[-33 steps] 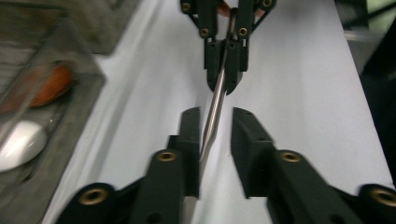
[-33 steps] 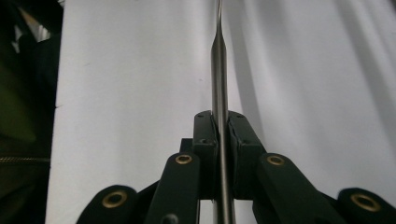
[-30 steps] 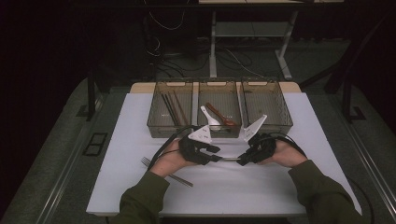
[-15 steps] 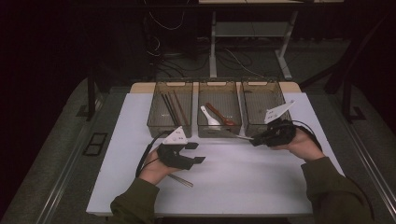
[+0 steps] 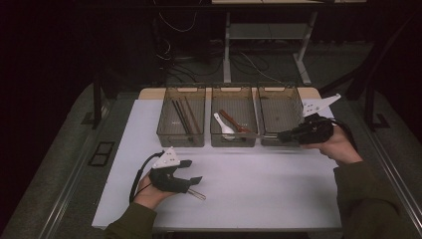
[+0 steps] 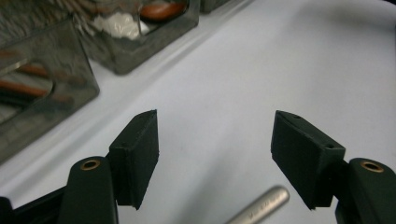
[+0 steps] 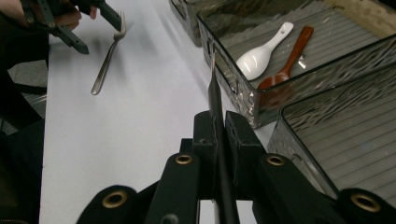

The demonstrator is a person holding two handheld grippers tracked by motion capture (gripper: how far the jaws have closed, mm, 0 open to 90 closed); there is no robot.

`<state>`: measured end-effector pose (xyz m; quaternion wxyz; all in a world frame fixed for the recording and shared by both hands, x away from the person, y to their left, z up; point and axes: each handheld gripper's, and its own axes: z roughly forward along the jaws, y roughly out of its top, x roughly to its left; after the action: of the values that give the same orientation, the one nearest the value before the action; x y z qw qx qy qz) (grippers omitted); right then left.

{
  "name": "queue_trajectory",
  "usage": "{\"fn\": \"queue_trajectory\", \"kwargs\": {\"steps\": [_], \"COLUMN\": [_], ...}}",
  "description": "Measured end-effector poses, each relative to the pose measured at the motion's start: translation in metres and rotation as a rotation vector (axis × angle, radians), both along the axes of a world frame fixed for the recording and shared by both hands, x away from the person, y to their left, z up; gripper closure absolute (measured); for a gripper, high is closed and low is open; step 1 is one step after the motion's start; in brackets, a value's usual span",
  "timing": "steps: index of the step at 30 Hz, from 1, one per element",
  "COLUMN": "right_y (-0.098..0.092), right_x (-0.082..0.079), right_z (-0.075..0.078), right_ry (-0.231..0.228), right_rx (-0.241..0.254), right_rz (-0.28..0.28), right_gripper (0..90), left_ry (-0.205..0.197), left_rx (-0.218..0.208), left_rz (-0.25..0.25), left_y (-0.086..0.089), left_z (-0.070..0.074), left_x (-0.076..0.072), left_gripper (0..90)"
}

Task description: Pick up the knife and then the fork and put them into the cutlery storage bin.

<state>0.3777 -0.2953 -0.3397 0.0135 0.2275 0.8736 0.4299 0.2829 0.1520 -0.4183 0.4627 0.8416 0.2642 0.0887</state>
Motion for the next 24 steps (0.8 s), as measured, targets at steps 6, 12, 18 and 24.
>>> {"fn": "queue_trajectory", "kwargs": {"steps": [6,12,18,24], "right_y": [-0.009,-0.033,-0.059,-0.082], "right_x": [-0.001,0.005,0.024,0.039], "right_z": [0.012,0.03,0.034,0.022], "right_ry": [-0.023,-0.071,-0.096,-0.1], "right_rx": [0.05,0.084,0.054,0.016], "right_rz": [-0.002,-0.09,-0.244,-0.435], "right_gripper": [83.5,83.5,83.4,83.4], "left_ry": [0.008,0.001,-0.003,0.001], "left_rx": [0.011,0.011,0.014,0.024], "left_rz": [0.008,0.034,0.06,0.068], "left_y": [0.005,0.009,0.011,0.012], "left_z": [-0.004,-0.004,-0.005,-0.009], "left_x": [-0.003,-0.002,-0.001,0.001], "left_gripper": [28.9,25.3,20.2,16.7]}}
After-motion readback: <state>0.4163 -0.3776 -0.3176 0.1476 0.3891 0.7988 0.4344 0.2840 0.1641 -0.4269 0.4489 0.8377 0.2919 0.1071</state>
